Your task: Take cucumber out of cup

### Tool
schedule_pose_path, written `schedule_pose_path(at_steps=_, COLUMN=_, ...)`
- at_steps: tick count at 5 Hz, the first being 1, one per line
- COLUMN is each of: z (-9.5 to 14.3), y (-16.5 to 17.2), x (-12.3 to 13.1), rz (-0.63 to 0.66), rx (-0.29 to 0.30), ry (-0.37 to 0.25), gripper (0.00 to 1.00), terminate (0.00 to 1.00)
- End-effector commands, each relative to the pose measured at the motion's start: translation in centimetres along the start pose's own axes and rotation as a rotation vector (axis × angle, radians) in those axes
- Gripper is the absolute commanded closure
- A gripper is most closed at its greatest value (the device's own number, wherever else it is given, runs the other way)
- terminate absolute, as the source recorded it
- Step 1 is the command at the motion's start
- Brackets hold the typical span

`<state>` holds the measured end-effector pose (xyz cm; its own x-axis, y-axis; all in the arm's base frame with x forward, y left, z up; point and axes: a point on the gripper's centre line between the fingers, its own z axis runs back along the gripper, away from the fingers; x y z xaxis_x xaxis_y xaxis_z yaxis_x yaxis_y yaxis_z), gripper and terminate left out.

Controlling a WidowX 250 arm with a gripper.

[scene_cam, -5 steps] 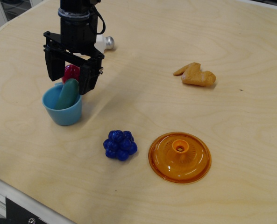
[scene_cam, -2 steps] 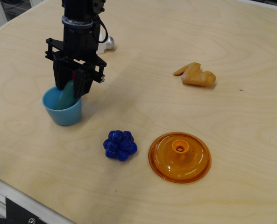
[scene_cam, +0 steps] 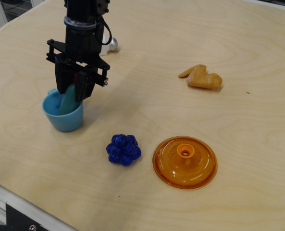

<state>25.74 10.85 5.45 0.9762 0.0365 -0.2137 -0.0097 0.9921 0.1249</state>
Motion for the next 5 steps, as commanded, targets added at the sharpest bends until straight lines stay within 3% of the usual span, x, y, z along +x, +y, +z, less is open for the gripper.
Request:
schedule_pose_path(at_steps=1, z=5.2, y=1.6, x=-0.8, rz=0.094, rx=0.058, ry=-0.103, gripper=1.0, terminate=0.0)
schedule_pose_path(at_steps=2, z=7.1, y=0.9, x=-0.2, rz=0.084, rx=0.033, ry=-0.162, gripper=1.0, terminate=0.0)
schedule_pose_path(at_steps=3, z=8.5, y=-1.1, x=0.9, rz=0.04, rx=0.007, ry=-0.179, gripper=1.0, terminate=0.0)
schedule_pose_path(at_steps=4, z=9.0, y=-3.5, x=2.4, rz=-0.011, rx=-0.028, ry=-0.188, gripper=1.0, terminate=0.0)
schedule_pose_path(at_steps=5, z=7.6, y=-5.7, x=4.0, rz=-0.037, rx=-0.054, ry=-0.146, gripper=1.0, terminate=0.0)
